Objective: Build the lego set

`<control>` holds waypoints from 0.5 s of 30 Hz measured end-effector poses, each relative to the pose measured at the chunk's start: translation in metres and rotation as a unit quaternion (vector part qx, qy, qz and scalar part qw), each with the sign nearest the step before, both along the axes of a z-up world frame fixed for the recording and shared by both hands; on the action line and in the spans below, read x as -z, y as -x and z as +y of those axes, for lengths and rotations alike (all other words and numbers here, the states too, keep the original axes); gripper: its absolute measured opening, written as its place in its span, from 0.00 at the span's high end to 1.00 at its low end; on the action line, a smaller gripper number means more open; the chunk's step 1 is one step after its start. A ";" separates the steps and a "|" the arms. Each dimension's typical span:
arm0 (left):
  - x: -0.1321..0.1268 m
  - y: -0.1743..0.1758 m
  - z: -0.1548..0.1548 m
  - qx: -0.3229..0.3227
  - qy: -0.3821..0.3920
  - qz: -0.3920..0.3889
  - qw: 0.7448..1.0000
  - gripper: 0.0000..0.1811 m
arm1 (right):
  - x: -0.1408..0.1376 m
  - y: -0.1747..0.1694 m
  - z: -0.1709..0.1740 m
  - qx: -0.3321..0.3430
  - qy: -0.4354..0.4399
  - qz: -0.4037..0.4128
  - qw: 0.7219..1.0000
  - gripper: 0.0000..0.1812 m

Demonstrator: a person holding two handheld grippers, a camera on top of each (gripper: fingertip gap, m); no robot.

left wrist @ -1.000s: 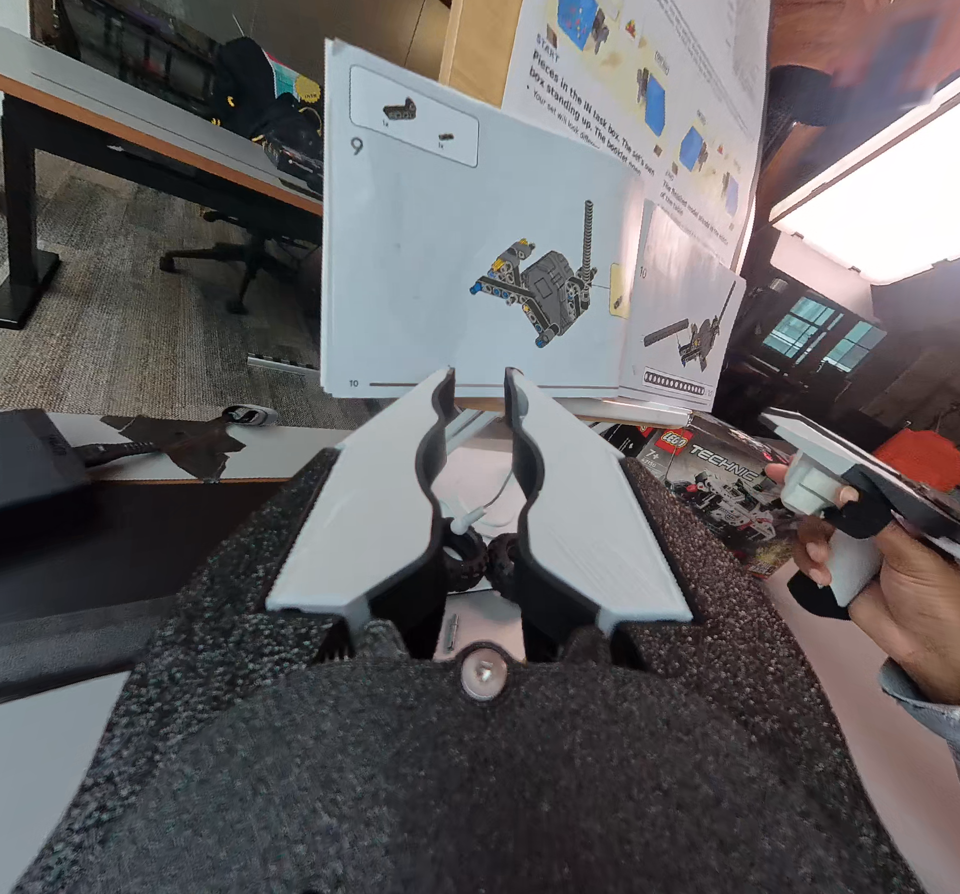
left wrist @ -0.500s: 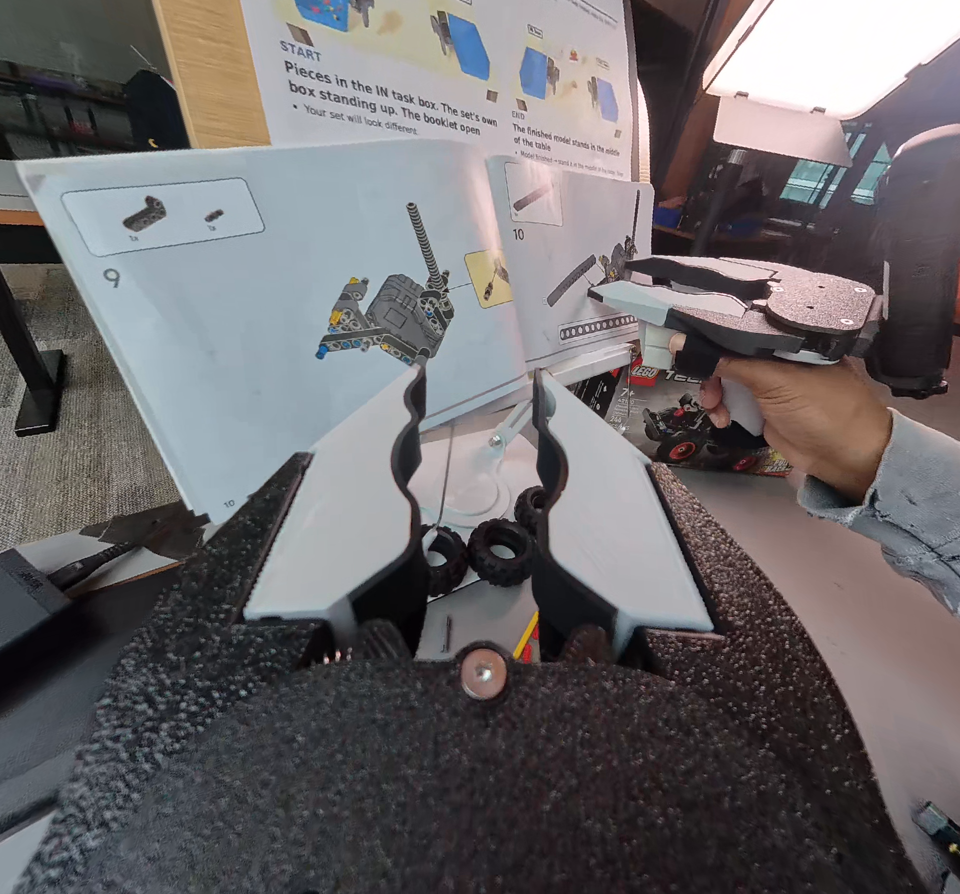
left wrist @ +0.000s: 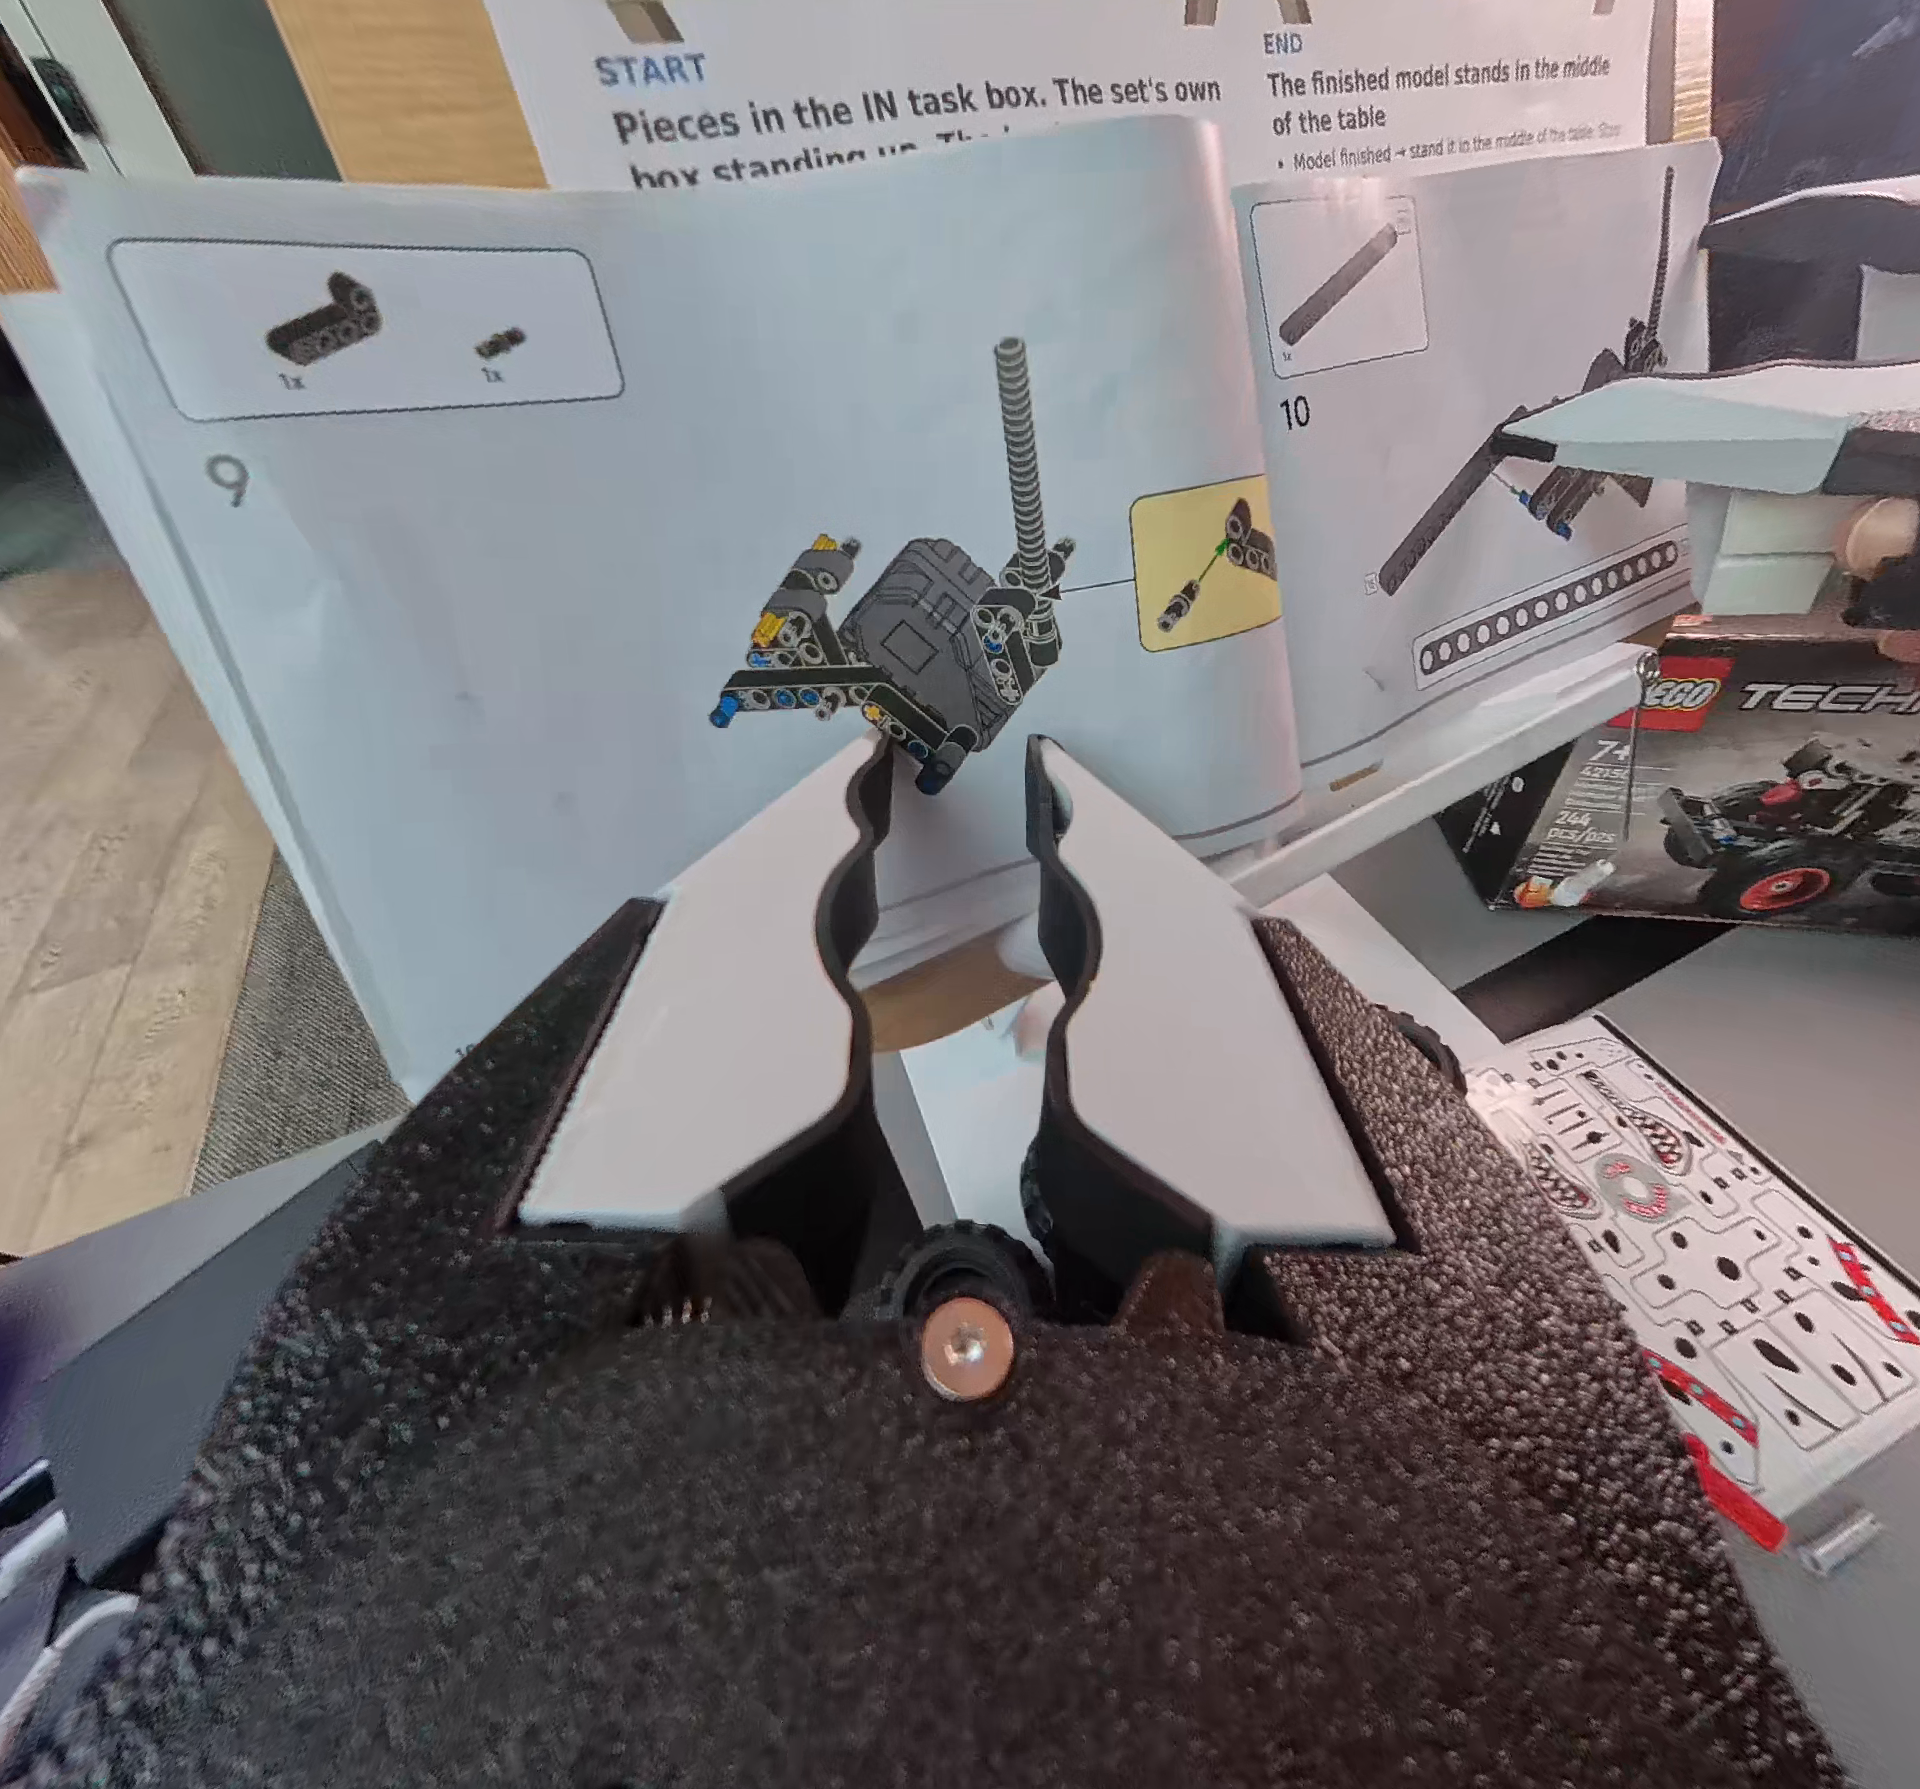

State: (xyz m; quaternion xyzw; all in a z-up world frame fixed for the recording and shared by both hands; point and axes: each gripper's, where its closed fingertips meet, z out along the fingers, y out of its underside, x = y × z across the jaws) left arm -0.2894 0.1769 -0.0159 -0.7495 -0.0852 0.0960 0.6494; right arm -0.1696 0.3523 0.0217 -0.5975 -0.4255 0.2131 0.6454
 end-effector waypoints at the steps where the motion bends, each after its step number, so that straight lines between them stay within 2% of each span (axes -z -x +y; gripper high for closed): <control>1: -0.002 0.001 0.002 -0.003 0.003 0.017 1.000 0.87 | 0.000 0.000 0.000 0.003 0.001 0.004 1.000 0.43; 2: -0.004 0.001 0.004 -0.002 0.003 0.028 1.000 0.87 | 0.001 0.000 -0.001 0.003 0.003 0.008 1.000 0.45; 5: -0.004 -0.004 0.004 0.000 0.001 0.037 0.999 0.83 | 0.003 -0.003 -0.007 0.000 -0.008 0.013 1.000 0.63; 10: 0.001 -0.015 -0.004 0.012 -0.007 0.004 1.000 0.79 | 0.006 -0.012 -0.019 -0.021 -0.017 0.005 1.000 0.81; 15: -0.005 -0.028 -0.014 0.034 -0.022 -0.014 0.999 0.77 | 0.029 -0.035 -0.036 -0.070 0.036 0.012 0.997 0.84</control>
